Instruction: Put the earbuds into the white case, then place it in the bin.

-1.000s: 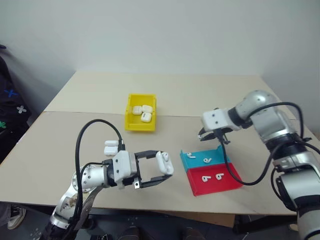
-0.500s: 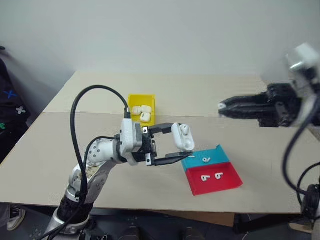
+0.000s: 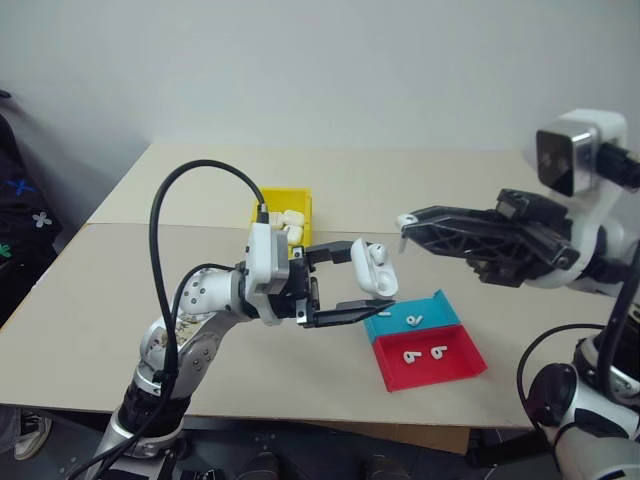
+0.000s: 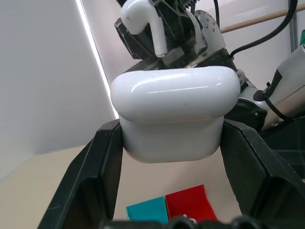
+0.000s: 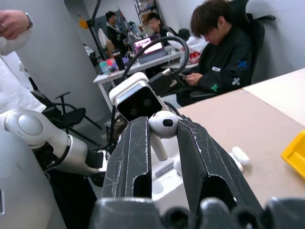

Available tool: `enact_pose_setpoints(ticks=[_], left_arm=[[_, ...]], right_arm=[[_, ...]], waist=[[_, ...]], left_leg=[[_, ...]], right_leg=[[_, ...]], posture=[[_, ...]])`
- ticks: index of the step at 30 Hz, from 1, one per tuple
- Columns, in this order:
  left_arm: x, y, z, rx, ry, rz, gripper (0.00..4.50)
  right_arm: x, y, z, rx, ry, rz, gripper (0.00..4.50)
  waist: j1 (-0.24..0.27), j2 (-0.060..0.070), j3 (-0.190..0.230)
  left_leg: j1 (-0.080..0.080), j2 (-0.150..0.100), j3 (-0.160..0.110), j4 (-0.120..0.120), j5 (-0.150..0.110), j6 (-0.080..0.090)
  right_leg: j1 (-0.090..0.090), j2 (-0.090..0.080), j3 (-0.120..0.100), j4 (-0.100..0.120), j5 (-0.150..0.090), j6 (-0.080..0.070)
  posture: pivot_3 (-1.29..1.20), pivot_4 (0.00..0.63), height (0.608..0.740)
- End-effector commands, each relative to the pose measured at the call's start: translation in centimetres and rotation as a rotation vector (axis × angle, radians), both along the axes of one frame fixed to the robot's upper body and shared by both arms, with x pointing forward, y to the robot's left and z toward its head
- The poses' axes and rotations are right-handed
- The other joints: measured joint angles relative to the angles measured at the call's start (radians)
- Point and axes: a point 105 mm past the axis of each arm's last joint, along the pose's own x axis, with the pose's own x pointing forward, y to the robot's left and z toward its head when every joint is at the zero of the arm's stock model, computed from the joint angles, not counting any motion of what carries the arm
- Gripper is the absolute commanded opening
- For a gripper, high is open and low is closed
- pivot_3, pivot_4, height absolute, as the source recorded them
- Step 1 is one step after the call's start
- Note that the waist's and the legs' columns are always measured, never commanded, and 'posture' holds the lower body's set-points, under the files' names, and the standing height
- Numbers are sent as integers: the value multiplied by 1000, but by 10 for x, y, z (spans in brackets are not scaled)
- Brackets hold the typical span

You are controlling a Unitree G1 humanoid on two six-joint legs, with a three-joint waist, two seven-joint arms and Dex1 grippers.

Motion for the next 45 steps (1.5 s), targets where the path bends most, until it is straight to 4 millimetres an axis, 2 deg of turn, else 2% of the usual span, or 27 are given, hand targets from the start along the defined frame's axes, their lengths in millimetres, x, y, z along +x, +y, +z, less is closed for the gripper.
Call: enact_pose_setpoints(ticks=[1, 12, 39, 43, 45], left_arm=[[-2, 1, 8, -18, -32, 9, 2775], [0, 1, 11, -35, -37, 18, 2775], [1, 1, 14, -40, -45, 20, 2775], [1, 2, 14, -44, -44, 20, 2775], [1, 2, 13, -42, -44, 20, 2775]], right_arm=[[-10, 7, 6, 24, -40, 8, 636], [-13, 8, -5, 13, 9, -27, 636], [-11, 9, -28, -45, -68, -66, 636], [-8, 11, -32, -69, -89, -97, 1901], [-7, 10, -32, -70, -98, -102, 1901]], waist=[[0, 0, 0], [0, 0, 0], [1, 0, 0], [2, 0, 0], [2, -1, 0]], left_leg=[[0, 0, 0, 0, 0, 0], [0, 0, 0, 0, 0, 0], [-1, 0, 0, 0, 0, 1], [-1, 0, 0, 0, 0, 1], [-1, 0, 0, 0, 0, 1]], right_leg=[[0, 0, 0, 0, 0, 0], [0, 0, 0, -1, -2, 3], [0, 0, 0, -2, -4, 6], [0, 0, 0, -2, -4, 6], [0, 0, 0, -3, -4, 6]], posture=[[0, 150, 740], [0, 150, 740], [0, 150, 740], [0, 150, 740], [0, 150, 740]])
